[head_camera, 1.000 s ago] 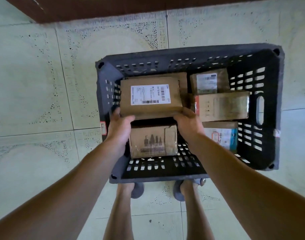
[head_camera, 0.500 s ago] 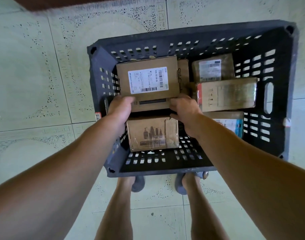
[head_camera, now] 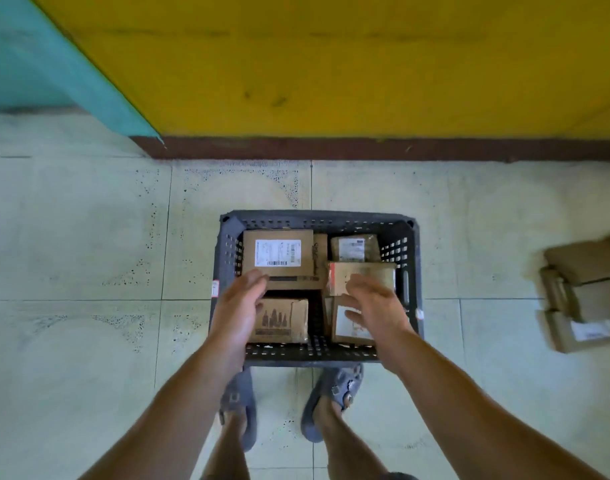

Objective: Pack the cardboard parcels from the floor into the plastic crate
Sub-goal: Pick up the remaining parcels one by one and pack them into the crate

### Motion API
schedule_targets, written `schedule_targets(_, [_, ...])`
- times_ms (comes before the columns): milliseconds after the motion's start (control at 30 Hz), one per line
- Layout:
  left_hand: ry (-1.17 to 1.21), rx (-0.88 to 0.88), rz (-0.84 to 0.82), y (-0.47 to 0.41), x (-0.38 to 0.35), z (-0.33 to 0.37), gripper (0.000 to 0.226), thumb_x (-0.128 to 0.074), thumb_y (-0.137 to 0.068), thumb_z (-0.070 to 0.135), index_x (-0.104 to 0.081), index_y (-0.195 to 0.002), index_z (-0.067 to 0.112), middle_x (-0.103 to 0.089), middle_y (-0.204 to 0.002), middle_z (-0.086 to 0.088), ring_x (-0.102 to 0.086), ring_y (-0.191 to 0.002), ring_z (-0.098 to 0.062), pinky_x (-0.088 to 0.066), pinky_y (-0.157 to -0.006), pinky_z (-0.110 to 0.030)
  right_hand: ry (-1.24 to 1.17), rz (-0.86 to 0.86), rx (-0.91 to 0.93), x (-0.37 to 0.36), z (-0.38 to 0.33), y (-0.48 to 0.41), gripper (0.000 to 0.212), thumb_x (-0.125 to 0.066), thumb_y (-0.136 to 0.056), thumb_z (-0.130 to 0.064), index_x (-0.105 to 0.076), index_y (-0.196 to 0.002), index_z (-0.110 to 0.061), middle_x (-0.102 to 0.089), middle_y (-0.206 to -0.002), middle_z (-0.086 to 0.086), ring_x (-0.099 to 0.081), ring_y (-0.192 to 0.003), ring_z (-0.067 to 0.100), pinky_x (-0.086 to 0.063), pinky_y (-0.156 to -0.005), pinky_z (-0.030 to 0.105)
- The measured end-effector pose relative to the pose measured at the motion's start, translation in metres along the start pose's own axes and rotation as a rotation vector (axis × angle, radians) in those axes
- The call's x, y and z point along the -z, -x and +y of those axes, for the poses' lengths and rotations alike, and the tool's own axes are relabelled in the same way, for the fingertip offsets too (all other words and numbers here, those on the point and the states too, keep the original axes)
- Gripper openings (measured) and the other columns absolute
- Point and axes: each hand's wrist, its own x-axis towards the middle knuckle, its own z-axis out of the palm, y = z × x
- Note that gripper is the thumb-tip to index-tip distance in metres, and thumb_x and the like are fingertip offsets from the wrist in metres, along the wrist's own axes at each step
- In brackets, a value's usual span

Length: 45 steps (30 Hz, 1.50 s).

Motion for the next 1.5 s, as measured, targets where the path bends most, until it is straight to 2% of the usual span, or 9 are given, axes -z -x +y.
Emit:
schedule_targets(133, [0.058, -0.042, -0.062, 0.088, 0.004, 0.032, 0.021, -0.045, -0.101, 0.022, -0.061, -0.109, 0.031, -0.063, -0.125, 0.0, -0.059, -0.114, -0.015, -0.045, -0.103, -0.04, -0.111, -0.008, -0.006, 0.026, -0.018, 0.091, 0.021, -0.053, -0.097, -0.012, -0.06, -0.114, -0.022, -0.068, -0.108, 0.003, -0.065, -0.1, 0.012, -0.053, -0.089, 0.03])
schedule_targets(233, [0.089, -0.082, -0.138, 0.142, 0.003, 0.047, 0.017, -0.051, -0.099, 0.022, -0.064, -0.102, 0.032, -0.065, -0.123, 0.002, -0.06, -0.114, -0.014, -0.046, -0.102, -0.039, -0.128, 0.023, 0.06, 0.044, -0.02, 0.15, 0.027, -0.054, -0.096, -0.016, -0.06, -0.123, -0.019, -0.068, -0.112, 0.002, -0.064, -0.105, 0.013, -0.051, -0.097, 0.035])
schedule_targets(433, [-0.043, -0.174, -0.306, 0.218, -0.013, 0.063, 0.02, -0.054, -0.097, 0.029, -0.064, -0.114, 0.029, -0.068, -0.121, 0.006, -0.062, -0.113, -0.009, -0.039, -0.11, -0.042, -0.202, 0.158, 0.184, 0.086, -0.008, 0.258, 0.028, -0.053, -0.097, -0.018, -0.058, -0.125, -0.015, -0.065, -0.114, 0.007, -0.062, -0.105, 0.018, -0.051, -0.094, 0.033])
schedule_targets(533, [-0.126, -0.213, -0.403, 0.25, -0.035, 0.067, 0.017, -0.051, -0.098, 0.026, -0.064, -0.108, 0.031, -0.068, -0.121, 0.004, -0.061, -0.112, -0.012, -0.045, -0.104, -0.037, -0.265, 0.231, 0.199, 0.115, 0.005, 0.301, 0.027, -0.051, -0.098, -0.013, -0.058, -0.123, -0.005, -0.065, -0.11, 0.016, -0.063, -0.105, 0.026, -0.052, -0.093, 0.035])
schedule_targets(633, [-0.163, -0.222, -0.486, 0.279, -0.069, 0.068, 0.024, -0.051, -0.099, 0.021, -0.063, -0.12, 0.02, -0.067, -0.12, 0.0, -0.062, -0.11, -0.013, -0.05, -0.091, -0.03, -0.387, 0.316, 0.206, 0.152, 0.023, 0.331, 0.029, -0.052, -0.099, -0.017, -0.056, -0.128, -0.013, -0.063, -0.118, 0.007, -0.062, -0.106, 0.019, -0.051, -0.088, 0.029])
schedule_targets(800, [-0.339, -0.278, -0.619, 0.322, -0.153, 0.055, 0.024, -0.05, -0.099, 0.02, -0.06, -0.121, 0.018, -0.064, -0.125, -0.005, -0.06, -0.114, -0.017, -0.048, -0.1, -0.036, -0.546, 0.423, 0.234, 0.231, 0.062, 0.356, 0.035, -0.052, -0.099, -0.018, -0.053, -0.134, -0.013, -0.062, -0.118, 0.003, -0.06, -0.111, 0.019, -0.049, -0.096, 0.032])
schedule_targets(1000, [-0.516, -0.356, -0.743, 0.374, -0.291, 0.029, 0.036, -0.045, -0.102, 0.023, -0.053, -0.135, 0.014, -0.061, -0.129, -0.005, -0.059, -0.115, -0.017, -0.048, -0.091, -0.028, -0.634, 0.493, 0.277, 0.372, 0.114, 0.367, 0.034, -0.053, -0.098, -0.02, -0.054, -0.131, -0.013, -0.061, -0.123, 0.004, -0.06, -0.112, 0.019, -0.048, -0.097, 0.032])
schedule_targets(1267, [-0.495, -0.289, -0.697, 0.439, -0.46, -0.013, 0.03, -0.046, -0.101, 0.023, -0.057, -0.129, 0.017, -0.065, -0.122, -0.001, -0.061, -0.11, -0.014, -0.05, -0.088, -0.028, -0.586, 0.472, 0.235, 0.566, 0.164, 0.359, 0.036, -0.055, -0.098, -0.023, -0.054, -0.133, -0.016, -0.062, -0.125, 0.0, -0.06, -0.112, 0.015, -0.049, -0.097, 0.032])
schedule_targets(1500, [-0.424, -0.227, -0.569, 0.435, -0.558, -0.009, 0.029, -0.047, -0.101, 0.02, -0.058, -0.127, 0.016, -0.066, -0.121, -0.002, -0.062, -0.111, -0.017, -0.051, -0.092, -0.031, -0.56, 0.395, 0.214, 0.672, 0.126, 0.298, 0.033, -0.053, -0.098, -0.022, -0.055, -0.131, -0.016, -0.063, -0.122, 0.0, -0.061, -0.111, 0.015, -0.049, -0.094, 0.031])
